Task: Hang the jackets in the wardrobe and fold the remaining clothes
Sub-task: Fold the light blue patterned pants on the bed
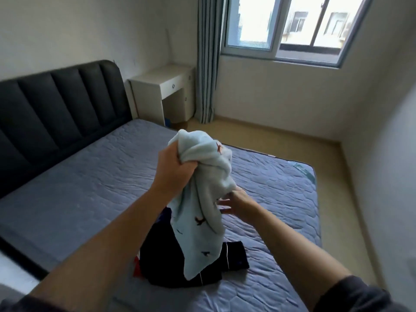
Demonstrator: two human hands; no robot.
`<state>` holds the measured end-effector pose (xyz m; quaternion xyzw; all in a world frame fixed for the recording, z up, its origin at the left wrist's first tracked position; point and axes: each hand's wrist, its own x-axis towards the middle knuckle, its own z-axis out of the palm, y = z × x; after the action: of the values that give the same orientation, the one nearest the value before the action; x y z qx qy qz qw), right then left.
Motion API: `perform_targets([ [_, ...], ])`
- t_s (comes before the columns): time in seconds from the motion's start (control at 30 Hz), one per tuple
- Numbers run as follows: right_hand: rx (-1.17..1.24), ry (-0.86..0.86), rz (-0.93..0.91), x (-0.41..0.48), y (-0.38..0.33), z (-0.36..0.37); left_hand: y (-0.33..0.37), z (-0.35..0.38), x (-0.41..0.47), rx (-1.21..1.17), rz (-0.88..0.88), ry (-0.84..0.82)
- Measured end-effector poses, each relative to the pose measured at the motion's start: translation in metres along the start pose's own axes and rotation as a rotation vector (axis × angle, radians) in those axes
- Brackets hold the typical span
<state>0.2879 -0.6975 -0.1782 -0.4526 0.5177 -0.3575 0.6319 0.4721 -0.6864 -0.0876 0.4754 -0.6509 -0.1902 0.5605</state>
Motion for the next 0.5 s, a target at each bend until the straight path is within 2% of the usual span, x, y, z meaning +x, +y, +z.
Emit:
perform_targets([
  [0.07, 0.273, -0.001, 0.051, -0.031, -0.007, -0.023, 0.037, 0.012, -0.012, -0.029, 0.045, -0.059],
  [0.17, 0.524, 0.008, -0.113, -0.066, -0.019, -0.050, 0.077, 0.031, -0.035, -0.066, 0.138, -0.200],
  [0.3, 0.548, 0.170, -0.301, -0.114, -0.034, -0.079, 0.085, 0.046, -0.071, -0.148, 0.172, -0.349],
  [0.37, 0.580, 0.212, -0.332, -0.129, -0.033, -0.093, 0.075, 0.051, -0.090, -0.144, 0.179, -0.431],
  [0.5, 0.622, 0.279, -0.270, -0.156, -0.029, -0.103, 0.052, 0.065, -0.128, 0.114, 0.271, -0.651],
])
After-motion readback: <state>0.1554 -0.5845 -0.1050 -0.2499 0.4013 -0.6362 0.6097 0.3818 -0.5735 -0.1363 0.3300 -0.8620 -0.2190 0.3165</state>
